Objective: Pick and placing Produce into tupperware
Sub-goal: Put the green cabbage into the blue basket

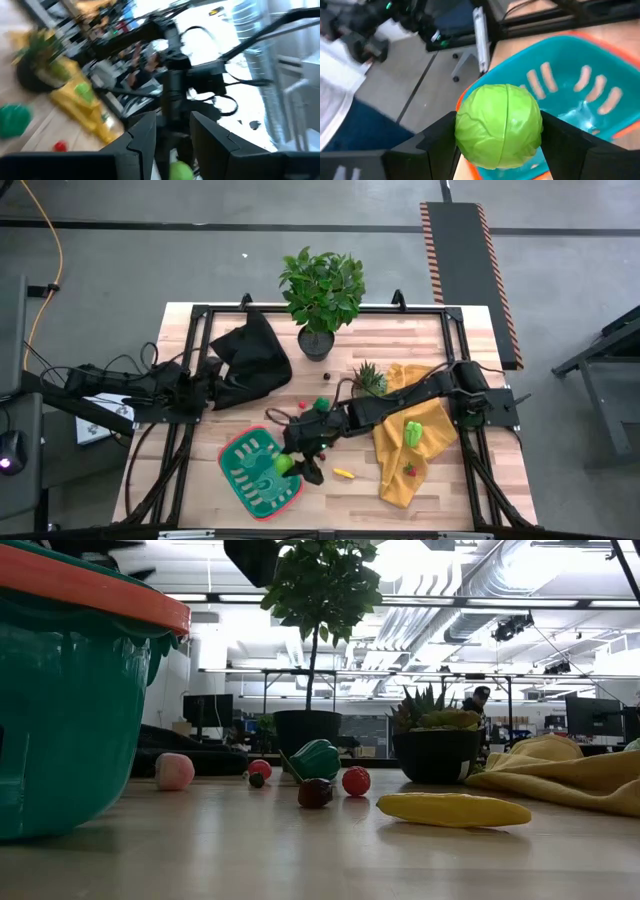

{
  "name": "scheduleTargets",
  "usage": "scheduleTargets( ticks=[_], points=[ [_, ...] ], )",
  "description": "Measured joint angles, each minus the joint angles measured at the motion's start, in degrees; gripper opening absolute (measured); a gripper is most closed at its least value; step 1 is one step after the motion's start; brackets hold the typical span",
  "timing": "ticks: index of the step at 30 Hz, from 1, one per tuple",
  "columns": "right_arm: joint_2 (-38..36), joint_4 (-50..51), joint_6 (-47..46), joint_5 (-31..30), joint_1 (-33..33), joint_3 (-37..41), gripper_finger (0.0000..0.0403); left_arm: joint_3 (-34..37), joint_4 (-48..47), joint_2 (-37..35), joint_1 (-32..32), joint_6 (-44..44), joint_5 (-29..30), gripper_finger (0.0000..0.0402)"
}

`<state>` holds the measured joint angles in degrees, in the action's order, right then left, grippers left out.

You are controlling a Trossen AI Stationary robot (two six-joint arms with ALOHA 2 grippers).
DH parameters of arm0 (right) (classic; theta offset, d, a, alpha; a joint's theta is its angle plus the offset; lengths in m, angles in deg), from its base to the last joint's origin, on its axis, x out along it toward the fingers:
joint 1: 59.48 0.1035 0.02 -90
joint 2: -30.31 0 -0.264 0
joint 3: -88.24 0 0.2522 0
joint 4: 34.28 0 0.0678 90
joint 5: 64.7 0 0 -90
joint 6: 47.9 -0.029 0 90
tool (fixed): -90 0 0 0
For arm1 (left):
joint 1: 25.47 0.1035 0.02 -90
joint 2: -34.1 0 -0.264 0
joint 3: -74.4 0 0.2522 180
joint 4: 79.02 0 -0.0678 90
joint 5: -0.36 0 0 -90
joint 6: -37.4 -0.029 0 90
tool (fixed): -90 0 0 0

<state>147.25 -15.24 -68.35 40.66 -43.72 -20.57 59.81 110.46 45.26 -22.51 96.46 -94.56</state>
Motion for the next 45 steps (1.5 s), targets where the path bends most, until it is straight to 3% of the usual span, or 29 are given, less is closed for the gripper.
scheduleTargets(
  ticks=[5,12,18,29,37,45],
  points=[
    [0.0,-0.03,-0.24,-0.25,-2.05,-3.58,0.0232,-2.0,-0.52,0.1,0.0,-2.4,-0.01,0.0111],
    [-0.04,6.77,1.43,-0.27,-4.44,-10.23,0.0232,-12.12,-9.97,3.69,0.02,-11.61,-0.62,0.0111],
    [-0.04,16.39,4.62,-0.25,-4.99,-15.33,0.0232,-23.41,-21.17,9.15,0.0,-21.32,-2.81,0.0111],
    [-0.07,23.11,4.84,1.33,-5.96,-19.81,0.0232,-39.65,-36.14,22.61,-1.23,-35.02,-7.87,0.0111],
    [-0.07,28.59,3.88,4.84,-7.36,-22.68,0.0232,-47.54,-42.52,30.06,-7.99,-45.38,-0.72,0.0111],
    [-0.11,34.15,4.95,6.3,-8.72,-25.16,0.0232,-55.62,-53.9,33.58,-15.98,-55.69,15.74,0.0111]
  ],
)
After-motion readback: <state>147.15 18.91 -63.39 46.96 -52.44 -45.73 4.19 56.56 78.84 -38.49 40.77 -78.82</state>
